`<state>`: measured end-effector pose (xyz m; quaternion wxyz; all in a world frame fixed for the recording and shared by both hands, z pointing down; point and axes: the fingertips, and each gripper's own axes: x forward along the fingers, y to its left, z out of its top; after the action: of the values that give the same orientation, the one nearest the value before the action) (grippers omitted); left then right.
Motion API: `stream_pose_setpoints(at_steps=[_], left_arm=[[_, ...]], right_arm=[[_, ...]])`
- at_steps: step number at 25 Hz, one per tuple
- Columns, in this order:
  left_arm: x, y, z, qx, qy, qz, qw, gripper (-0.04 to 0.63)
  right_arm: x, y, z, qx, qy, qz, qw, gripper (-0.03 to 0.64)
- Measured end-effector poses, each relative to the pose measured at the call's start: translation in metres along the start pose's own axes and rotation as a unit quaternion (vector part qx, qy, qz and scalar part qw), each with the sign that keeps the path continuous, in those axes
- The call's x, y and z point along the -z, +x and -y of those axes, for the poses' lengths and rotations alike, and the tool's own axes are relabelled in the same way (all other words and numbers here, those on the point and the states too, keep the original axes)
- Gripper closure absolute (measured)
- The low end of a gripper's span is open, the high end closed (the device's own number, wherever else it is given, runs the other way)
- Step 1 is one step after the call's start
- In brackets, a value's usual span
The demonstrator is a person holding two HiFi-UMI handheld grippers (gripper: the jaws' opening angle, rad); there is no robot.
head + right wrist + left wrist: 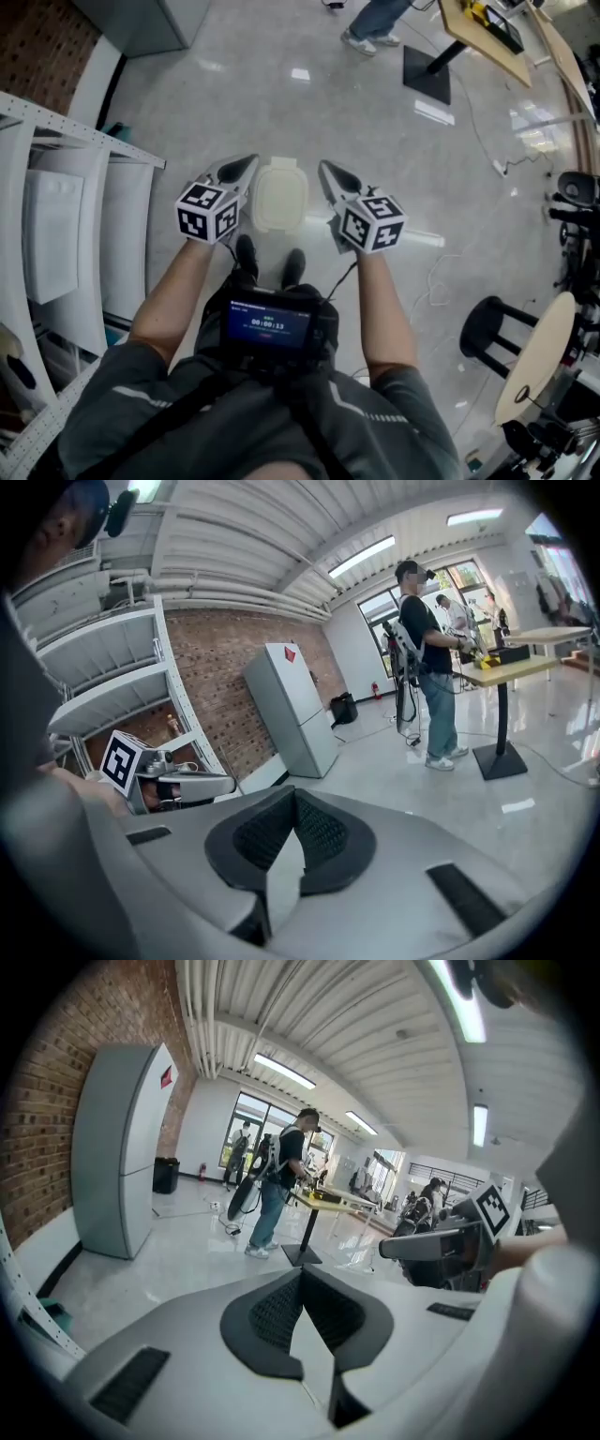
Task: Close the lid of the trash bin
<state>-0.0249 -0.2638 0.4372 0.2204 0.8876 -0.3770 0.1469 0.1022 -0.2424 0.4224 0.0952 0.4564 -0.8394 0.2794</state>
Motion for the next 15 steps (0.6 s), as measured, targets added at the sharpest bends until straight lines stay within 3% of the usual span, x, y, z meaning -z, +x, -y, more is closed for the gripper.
stream_pose_setpoints(at_steps=[4,8,15], left_arm=[[-0.053,-0.027,0.006,0.001,0.028,0.049,0.9984,0.601],[-0.099,-0.054,0.02,0.021,0.022,0.093,0.9952,0.601],[-0.149,-0.101,0.031,0.001,0.084,0.146,0.9856,0.601]], right_arm=[[-0.046,-0.021,-0.017,0.004,-0.017,0.047,0.999,0.606],[-0.09,-0.044,-0.033,0.013,-0.035,0.095,0.995,0.606],[-0.147,-0.081,-0.071,0.0,-0.075,0.153,0.985,0.607]])
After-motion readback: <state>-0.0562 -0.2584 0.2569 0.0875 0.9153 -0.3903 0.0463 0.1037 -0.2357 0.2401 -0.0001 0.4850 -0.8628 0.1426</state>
